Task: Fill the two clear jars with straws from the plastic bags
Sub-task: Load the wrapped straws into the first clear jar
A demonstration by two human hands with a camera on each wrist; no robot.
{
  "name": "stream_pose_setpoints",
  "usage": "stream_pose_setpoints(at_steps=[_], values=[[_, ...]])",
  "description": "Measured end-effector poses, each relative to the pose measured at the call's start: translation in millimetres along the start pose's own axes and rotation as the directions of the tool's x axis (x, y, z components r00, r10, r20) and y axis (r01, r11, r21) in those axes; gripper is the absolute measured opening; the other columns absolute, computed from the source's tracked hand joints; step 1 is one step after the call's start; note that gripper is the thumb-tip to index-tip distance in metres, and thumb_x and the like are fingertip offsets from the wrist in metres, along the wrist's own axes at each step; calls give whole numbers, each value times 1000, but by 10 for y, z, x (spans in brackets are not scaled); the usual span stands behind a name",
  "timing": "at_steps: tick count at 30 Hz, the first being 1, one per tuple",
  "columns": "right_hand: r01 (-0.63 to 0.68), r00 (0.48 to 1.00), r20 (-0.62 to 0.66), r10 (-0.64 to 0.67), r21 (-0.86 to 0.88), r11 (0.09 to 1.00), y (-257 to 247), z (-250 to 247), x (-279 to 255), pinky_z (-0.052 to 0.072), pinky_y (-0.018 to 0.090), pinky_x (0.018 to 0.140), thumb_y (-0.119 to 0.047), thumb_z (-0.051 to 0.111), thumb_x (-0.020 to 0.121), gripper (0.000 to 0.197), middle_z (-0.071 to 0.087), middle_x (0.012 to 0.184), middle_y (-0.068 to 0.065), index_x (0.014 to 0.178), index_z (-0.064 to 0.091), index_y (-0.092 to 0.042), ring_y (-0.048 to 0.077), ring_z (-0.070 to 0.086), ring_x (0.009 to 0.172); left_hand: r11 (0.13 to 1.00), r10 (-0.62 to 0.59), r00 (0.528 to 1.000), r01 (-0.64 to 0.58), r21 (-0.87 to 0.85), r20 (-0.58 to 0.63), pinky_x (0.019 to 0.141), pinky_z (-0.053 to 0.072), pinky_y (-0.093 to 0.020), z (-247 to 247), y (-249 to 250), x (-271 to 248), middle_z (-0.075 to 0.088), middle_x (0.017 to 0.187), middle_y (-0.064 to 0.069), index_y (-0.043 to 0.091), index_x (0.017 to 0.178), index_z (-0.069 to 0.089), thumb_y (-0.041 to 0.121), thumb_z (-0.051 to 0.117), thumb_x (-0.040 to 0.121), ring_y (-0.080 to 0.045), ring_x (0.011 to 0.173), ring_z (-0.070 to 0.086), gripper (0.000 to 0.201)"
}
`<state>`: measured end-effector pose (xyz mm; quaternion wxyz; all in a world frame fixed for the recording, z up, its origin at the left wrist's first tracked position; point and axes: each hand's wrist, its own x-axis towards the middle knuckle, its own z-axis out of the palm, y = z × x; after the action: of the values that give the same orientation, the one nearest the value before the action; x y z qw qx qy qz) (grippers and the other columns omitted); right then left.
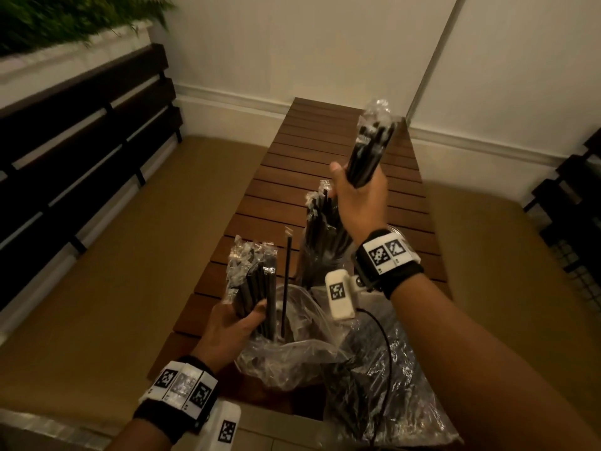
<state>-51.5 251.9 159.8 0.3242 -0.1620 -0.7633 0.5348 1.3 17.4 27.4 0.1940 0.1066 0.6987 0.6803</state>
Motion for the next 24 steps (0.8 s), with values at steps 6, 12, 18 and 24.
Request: stream_pose_setpoints(at_steps=[6, 12, 18, 24], values=[[30, 1000, -1, -31, -154, 988, 78, -2, -102, 54, 28, 78, -45, 65, 92, 25, 69, 81, -7, 89, 62, -21, 8, 66, 81, 1000, 7, 1000, -7, 1, -5, 87, 58, -30, 15, 24, -10, 78, 101, 4, 27, 98, 77, 26, 63, 90, -8, 100, 71, 17], [96, 995, 64, -79, -338, 936, 124, 9, -206, 49, 52, 93, -53, 64, 90, 29, 58, 89, -5, 77, 50, -32, 22, 60, 92, 1000, 16, 1000, -16, -16, -16, 82, 59, -25, 6, 24, -17, 78, 98, 4, 30, 91, 78, 19, 63, 91, -8, 96, 72, 19], [48, 995, 100, -16, -328, 944, 3, -72, -106, 49, 32, 80, -50, 77, 79, 33, 59, 104, -3, 87, 49, -34, 15, 58, 94, 1000, 3, 1000, -3, -31, -3, 68, 55, -12, 7, 42, -23, 78, 93, 9, 32, 89, 78, 21, 64, 91, 0, 91, 72, 18], [67, 998, 22, -64, -453, 889, 79, -159, -169, 37, 48, 113, -54, 67, 85, 25, 69, 99, -8, 89, 65, -29, 22, 63, 113, 1000, 8, 1000, -8, 2, 2, 81, 57, -20, -3, 18, -6, 78, 100, 5, 32, 95, 78, 38, 64, 82, -2, 97, 71, 19]])
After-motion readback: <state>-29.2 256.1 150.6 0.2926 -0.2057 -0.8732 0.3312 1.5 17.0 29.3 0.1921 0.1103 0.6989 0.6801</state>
